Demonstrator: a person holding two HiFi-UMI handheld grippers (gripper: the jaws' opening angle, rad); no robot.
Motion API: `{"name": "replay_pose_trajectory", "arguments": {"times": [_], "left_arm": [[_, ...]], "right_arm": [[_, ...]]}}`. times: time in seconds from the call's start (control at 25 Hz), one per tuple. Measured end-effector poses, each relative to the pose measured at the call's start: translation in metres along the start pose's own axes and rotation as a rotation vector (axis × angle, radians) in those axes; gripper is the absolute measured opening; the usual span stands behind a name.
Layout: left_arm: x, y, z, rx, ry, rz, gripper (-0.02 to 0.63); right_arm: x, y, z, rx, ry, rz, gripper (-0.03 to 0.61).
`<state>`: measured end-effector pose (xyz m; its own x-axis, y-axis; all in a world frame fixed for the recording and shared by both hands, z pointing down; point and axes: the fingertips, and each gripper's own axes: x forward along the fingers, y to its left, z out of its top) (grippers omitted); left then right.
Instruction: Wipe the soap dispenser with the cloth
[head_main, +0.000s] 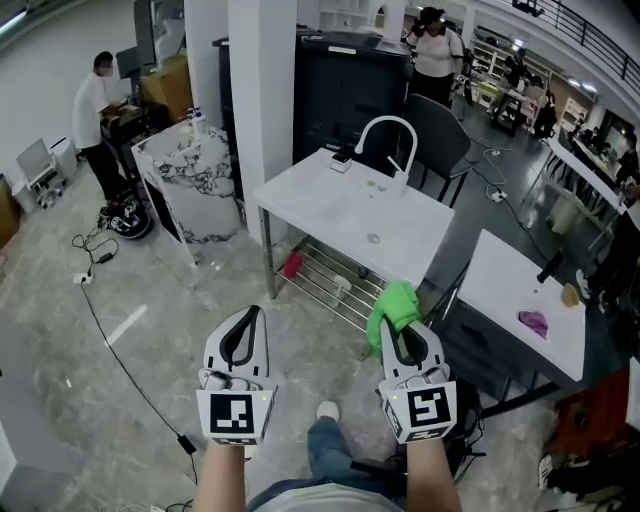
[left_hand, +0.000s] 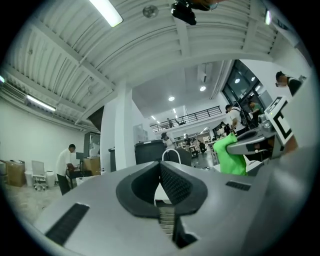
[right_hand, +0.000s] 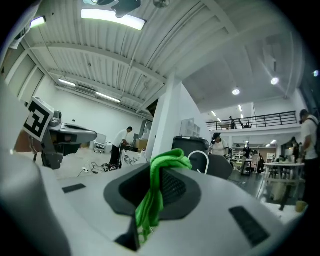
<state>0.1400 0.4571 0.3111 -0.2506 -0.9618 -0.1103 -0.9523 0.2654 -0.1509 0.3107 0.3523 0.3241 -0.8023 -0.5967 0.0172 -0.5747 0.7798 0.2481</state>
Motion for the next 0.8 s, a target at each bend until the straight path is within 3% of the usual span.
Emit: {"name": "replay_pose_trajectory", "arguments": {"times": [0.32, 0.48, 0.8], "left_arm": [[0.138, 0.006, -0.006, 0.012, -0.011, 0.016, 0.014], [0.200, 0.005, -0.013, -0.019, -0.005, 0.025, 0.014], [0.276, 0.007, -0.032, -0.023, 0.020, 0.011, 0.014]], "right_arm": [[0.112, -0.075, -0.009, 0.003, -0.017, 0.031, 0.048], [0.157, -0.117, -0.017, 0.005, -0.025, 0.030, 0.048], [0.219, -0.157, -0.043, 0.041, 0.015, 0.024, 0.048]]}}
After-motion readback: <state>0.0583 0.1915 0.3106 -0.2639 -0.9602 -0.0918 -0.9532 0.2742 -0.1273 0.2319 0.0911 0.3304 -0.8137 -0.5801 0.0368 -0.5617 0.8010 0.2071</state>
